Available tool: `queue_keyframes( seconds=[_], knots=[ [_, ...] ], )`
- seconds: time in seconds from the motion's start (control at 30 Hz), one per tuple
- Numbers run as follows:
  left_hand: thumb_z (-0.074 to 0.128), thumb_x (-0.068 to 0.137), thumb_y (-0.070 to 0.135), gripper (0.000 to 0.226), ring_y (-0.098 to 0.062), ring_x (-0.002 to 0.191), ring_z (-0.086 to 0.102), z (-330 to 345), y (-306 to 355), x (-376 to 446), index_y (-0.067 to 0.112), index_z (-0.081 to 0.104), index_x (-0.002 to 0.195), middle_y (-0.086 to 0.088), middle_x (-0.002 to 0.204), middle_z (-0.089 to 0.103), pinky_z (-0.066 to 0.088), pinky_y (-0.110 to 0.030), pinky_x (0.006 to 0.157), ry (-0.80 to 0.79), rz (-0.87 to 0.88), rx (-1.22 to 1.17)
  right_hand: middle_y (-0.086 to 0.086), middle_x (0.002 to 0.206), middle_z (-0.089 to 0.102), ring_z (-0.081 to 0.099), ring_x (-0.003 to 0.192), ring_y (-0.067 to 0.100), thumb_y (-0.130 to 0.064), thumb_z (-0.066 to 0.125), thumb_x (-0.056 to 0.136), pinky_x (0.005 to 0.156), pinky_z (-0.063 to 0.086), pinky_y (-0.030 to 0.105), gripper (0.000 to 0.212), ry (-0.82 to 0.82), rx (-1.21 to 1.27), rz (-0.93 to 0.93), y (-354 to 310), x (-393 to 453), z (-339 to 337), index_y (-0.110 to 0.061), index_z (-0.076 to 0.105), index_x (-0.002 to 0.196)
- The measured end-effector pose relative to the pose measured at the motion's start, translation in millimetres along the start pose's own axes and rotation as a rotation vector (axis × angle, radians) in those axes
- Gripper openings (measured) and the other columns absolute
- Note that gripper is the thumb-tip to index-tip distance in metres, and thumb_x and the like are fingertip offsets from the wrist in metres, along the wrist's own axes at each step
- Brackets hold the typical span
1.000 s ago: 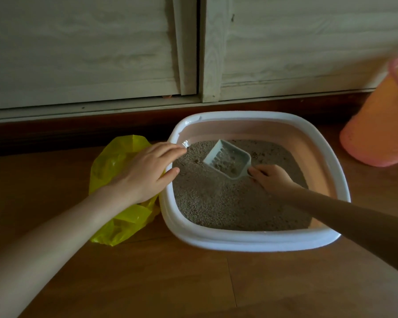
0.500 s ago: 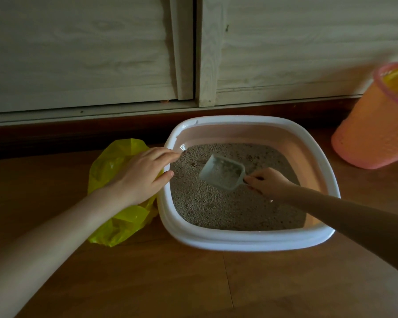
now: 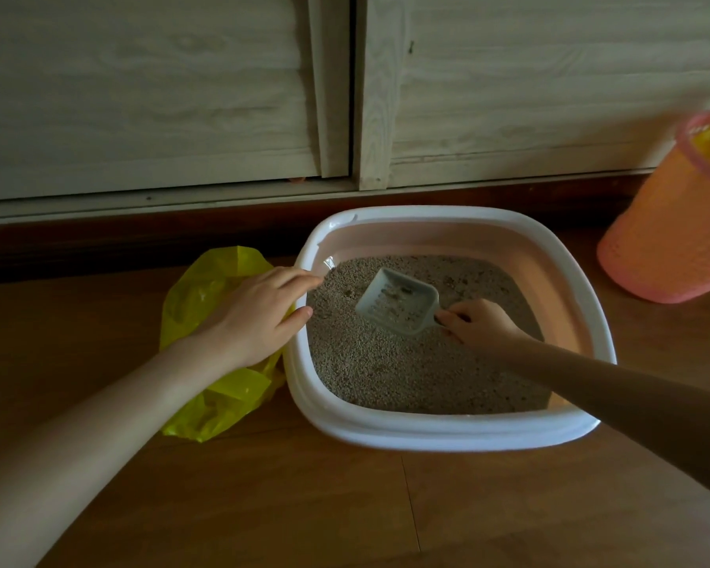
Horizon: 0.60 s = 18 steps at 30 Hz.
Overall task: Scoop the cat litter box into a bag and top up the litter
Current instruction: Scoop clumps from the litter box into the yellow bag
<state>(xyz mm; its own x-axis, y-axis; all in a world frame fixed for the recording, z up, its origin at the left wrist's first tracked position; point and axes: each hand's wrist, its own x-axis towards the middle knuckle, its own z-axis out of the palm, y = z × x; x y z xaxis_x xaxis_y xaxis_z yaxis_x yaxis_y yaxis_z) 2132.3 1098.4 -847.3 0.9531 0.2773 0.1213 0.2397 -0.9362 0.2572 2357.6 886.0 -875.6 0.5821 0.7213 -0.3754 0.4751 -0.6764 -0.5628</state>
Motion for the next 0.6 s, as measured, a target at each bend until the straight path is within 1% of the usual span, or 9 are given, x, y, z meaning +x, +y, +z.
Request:
queue_keyframes(
  seconds=[0.17,0.27,0.33,0.4,0.5,0.6],
  knots=[
    [0.042,0.09,0.033,0.048,-0.018,0.125,0.045,2,0,0,0.015,0.05,0.134,0.0,0.136,0.05,0.033,-0.028,0.101,-0.009,-0.01,-0.021,-0.008,0.047,0.048,0.039,0.041,0.006,-0.032,0.051,0.097,0.044,0.031,0.017,0.043,-0.005,-0.002,-0.004,-3,3,2,-0.017,0.055,0.057],
    [0.051,0.095,0.024,0.039,-0.016,0.123,0.046,0,-3,0,0.018,0.05,0.133,0.002,0.135,0.05,0.036,-0.028,0.097,0.01,-0.039,-0.07,-0.007,0.049,0.05,0.04,0.04,0.005,-0.032,0.052,0.096,0.043,0.032,0.016,0.041,0.003,0.021,-0.022,-9,4,3,-0.017,0.058,0.059],
    [0.051,0.095,0.024,0.039,-0.014,0.121,0.047,-5,-6,1,0.02,0.048,0.134,0.004,0.135,0.049,0.04,-0.028,0.093,0.021,-0.088,-0.109,-0.005,0.053,0.055,0.044,0.043,0.005,-0.032,0.053,0.096,0.044,0.034,0.015,0.038,0.027,0.05,-0.051,-17,5,2,-0.015,0.064,0.064],
    [0.05,0.096,0.025,0.038,-0.012,0.12,0.047,-14,-10,0,0.021,0.049,0.133,0.006,0.133,0.049,0.041,-0.025,0.09,0.057,-0.132,-0.148,-0.004,0.057,0.059,0.046,0.046,0.005,-0.031,0.053,0.096,0.044,0.035,0.013,0.035,0.047,0.057,-0.096,-30,5,0,-0.016,0.066,0.068],
    [0.05,0.096,0.022,0.035,-0.007,0.116,0.049,-28,-20,-4,0.019,0.053,0.131,0.007,0.129,0.052,0.036,-0.017,0.088,0.139,-0.188,-0.174,-0.006,0.058,0.059,0.047,0.045,0.002,-0.032,0.053,0.096,0.045,0.037,0.01,0.034,0.08,0.078,-0.173,-56,5,-5,-0.02,0.063,0.065],
    [0.051,0.096,0.02,0.031,-0.002,0.108,0.051,-41,-37,-13,0.018,0.055,0.127,0.008,0.123,0.055,0.036,-0.012,0.084,0.199,-0.231,-0.2,-0.002,0.061,0.06,0.051,0.05,0.007,-0.031,0.052,0.096,0.05,0.042,0.017,0.031,0.042,0.051,-0.262,-86,4,-7,-0.019,0.064,0.07]
  ],
)
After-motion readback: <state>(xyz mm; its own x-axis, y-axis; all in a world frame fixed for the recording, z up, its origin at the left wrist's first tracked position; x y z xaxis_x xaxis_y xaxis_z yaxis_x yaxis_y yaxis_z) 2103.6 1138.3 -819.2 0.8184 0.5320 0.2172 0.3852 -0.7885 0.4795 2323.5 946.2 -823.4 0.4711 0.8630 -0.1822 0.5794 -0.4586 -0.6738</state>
